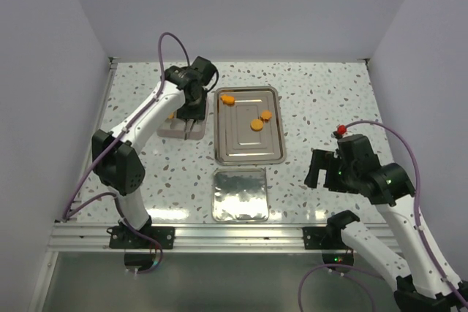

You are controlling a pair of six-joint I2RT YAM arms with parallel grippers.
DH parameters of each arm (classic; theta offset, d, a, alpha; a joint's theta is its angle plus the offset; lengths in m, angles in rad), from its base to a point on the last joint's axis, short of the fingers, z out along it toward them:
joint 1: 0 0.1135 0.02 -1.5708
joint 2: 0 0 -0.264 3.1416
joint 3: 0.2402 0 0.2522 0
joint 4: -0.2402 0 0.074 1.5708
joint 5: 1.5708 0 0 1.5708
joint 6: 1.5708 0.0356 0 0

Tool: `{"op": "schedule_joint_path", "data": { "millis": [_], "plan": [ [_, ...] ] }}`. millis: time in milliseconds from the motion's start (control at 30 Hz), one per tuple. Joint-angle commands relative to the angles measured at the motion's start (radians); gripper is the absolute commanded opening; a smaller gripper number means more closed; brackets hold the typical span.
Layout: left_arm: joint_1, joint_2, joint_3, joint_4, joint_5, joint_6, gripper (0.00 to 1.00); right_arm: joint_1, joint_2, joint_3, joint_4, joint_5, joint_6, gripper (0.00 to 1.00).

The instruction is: Pack the cookies

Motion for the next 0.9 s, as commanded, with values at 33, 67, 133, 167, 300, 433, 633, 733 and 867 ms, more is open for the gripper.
{"op": "schedule_joint_path", "data": {
  "millis": [33, 67, 133, 167, 300, 433, 633, 733, 867],
  "plan": [
    [0.009, 0.017, 0.009, 0.032, 0.004, 0.026, 0.38, 0.005, 0.019, 0.031, 0.049, 0.018, -0.023, 0.99],
    [0.009, 0.019, 0.009, 0.035, 0.004, 0.026, 0.39, 0.005, 0.023, 0.031, 0.049, 0.018, -0.023, 0.99],
    [0.011, 0.028, 0.008, 0.038, 0.006, 0.027, 0.40, 0.005, 0.027, 0.031, 0.052, 0.020, -0.025, 0.99],
    [0.011, 0.031, 0.002, 0.039, 0.006, 0.027, 0.41, 0.003, 0.028, 0.030, 0.052, 0.020, -0.026, 0.99],
    [0.012, 0.035, -0.018, 0.052, 0.007, 0.030, 0.43, 0.005, 0.031, 0.024, 0.056, 0.021, -0.028, 0.99],
    [0.016, 0.031, -0.038, 0.069, 0.009, 0.030, 0.46, 0.005, 0.034, 0.021, 0.054, 0.026, -0.031, 0.99],
    [0.019, 0.020, -0.070, 0.084, 0.010, 0.029, 0.53, 0.005, 0.039, 0.018, 0.059, 0.026, -0.032, 0.99],
    [0.022, 0.012, -0.090, 0.104, 0.007, 0.030, 0.55, 0.003, 0.039, 0.016, 0.060, 0.027, -0.032, 0.99],
    [0.026, 0.019, -0.089, 0.119, 0.010, 0.029, 0.55, 0.005, 0.040, 0.015, 0.063, 0.024, -0.031, 0.99]
  ]
}}
